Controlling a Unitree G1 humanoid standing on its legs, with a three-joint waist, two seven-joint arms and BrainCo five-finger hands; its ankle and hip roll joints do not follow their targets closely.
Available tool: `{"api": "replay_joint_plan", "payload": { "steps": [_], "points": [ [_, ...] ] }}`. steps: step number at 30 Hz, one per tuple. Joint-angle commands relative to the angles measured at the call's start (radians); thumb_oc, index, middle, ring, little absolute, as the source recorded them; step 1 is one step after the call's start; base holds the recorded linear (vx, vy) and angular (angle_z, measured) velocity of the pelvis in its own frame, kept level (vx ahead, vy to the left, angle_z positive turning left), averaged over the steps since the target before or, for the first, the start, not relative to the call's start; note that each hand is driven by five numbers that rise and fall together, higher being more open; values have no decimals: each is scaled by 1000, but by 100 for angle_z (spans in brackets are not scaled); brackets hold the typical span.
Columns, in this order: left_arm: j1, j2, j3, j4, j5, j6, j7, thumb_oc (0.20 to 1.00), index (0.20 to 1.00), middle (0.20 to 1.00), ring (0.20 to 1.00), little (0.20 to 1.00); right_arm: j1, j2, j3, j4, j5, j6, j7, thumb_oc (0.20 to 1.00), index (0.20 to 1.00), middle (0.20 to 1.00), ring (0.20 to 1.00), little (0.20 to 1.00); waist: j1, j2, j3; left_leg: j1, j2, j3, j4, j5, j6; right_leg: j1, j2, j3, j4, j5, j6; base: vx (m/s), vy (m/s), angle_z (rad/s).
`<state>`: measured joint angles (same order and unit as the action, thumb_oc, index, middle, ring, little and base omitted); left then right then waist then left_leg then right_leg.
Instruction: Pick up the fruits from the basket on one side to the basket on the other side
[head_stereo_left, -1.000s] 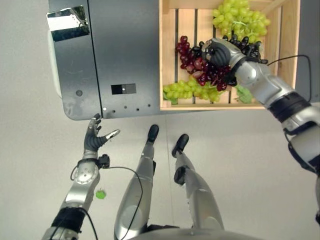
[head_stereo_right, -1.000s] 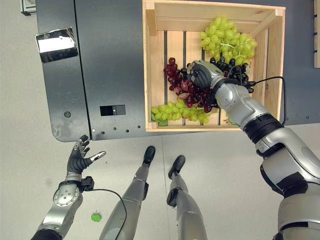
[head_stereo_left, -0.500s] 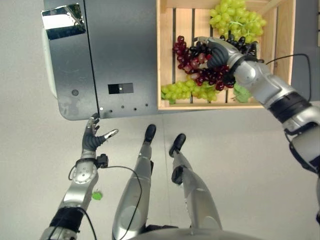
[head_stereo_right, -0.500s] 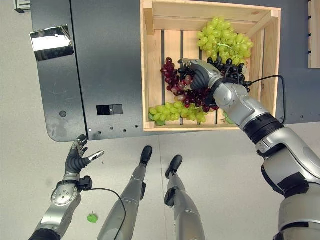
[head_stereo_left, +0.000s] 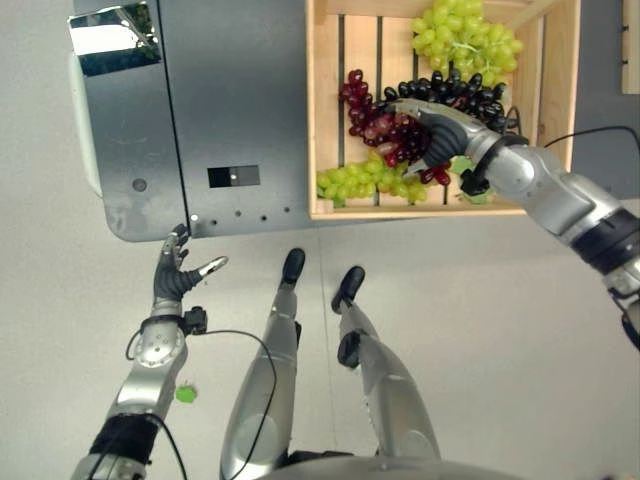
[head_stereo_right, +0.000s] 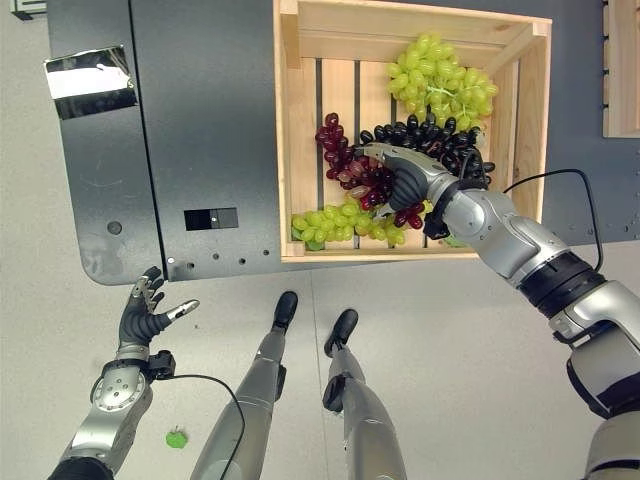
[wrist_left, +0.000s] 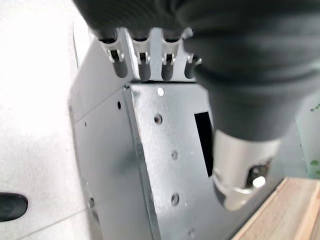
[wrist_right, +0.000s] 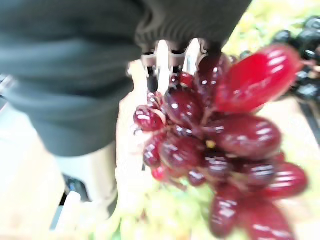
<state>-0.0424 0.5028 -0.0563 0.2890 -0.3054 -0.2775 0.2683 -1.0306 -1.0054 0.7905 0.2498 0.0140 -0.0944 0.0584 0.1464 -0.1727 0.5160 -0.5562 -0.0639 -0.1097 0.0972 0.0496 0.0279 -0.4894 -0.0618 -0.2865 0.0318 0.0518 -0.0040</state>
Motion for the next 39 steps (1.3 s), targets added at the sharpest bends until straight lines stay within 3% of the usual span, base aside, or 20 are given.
{"api": "replay_joint_plan", "payload": {
  "steps": [1, 6, 9, 19, 27, 33, 39],
  "points": [
    [94, 64, 103, -77, 39, -23, 7, 1000, 1000, 1000, 1000, 1000, 36, -26, -26, -68, 48, -34, 26, 1000, 1000, 1000, 1000, 1000, 9, -89, 4, 0, 18, 40, 34, -32, -27, 13, -87, 13, -12, 51, 99, 0, 0, 0],
    [93, 61, 99, -83, 40, -18, 9, 1000, 1000, 1000, 1000, 1000, 84, 14, -66, -61, 41, -21, 16, 1000, 1000, 1000, 1000, 1000, 8, -90, 4, -5, 18, 43, 35, -35, -26, 10, -87, 14, -13, 53, 101, 0, 0, 0],
    [89, 54, 93, -77, 40, -13, 20, 1000, 1000, 1000, 1000, 1000, 86, 93, -88, -6, 5, -9, -23, 1000, 1000, 1000, 1000, 1000, 11, -83, 4, -16, 18, 45, 39, -36, -24, 1, -86, 17, -11, 53, 101, 0, 0, 0],
    [89, 37, 85, -67, 27, -5, 33, 1000, 1000, 1000, 1000, 1000, 67, 220, -122, 87, -47, 10, -83, 1000, 1000, 1000, 1000, 1000, 10, -76, 4, -38, 17, 51, 52, -44, -17, -22, -84, 28, -8, 55, 99, 3, 0, -2],
    [69, 34, 38, -59, 3, -6, 39, 1000, 1000, 1000, 1000, 1000, -109, 412, -80, 421, -141, 51, -182, 1000, 1000, 1000, 1000, 1000, 30, -47, 4, -54, 14, 49, 63, -49, -12, -44, -85, 36, 4, 55, 94, -1, 2, -3],
    [58, 34, 7, -69, -9, -8, 47, 1000, 1000, 1000, 1000, 1000, -194, 505, -72, 590, -180, 73, -231, 1000, 1000, 1000, 1000, 1000, 47, -19, 4, -60, 9, 46, 63, -45, -10, -57, -85, 42, 15, 53, 92, 0, 0, 0],
    [43, 30, -8, -34, 4, -7, 57, 1000, 1000, 1000, 1000, 1000, -198, 547, -51, 582, -220, 76, -229, 1000, 1000, 1000, 1000, 1000, 51, -13, 4, -57, 9, 45, 56, -39, -11, -57, -84, 42, 19, 50, 91, 0, 0, 0]
  ]
}}
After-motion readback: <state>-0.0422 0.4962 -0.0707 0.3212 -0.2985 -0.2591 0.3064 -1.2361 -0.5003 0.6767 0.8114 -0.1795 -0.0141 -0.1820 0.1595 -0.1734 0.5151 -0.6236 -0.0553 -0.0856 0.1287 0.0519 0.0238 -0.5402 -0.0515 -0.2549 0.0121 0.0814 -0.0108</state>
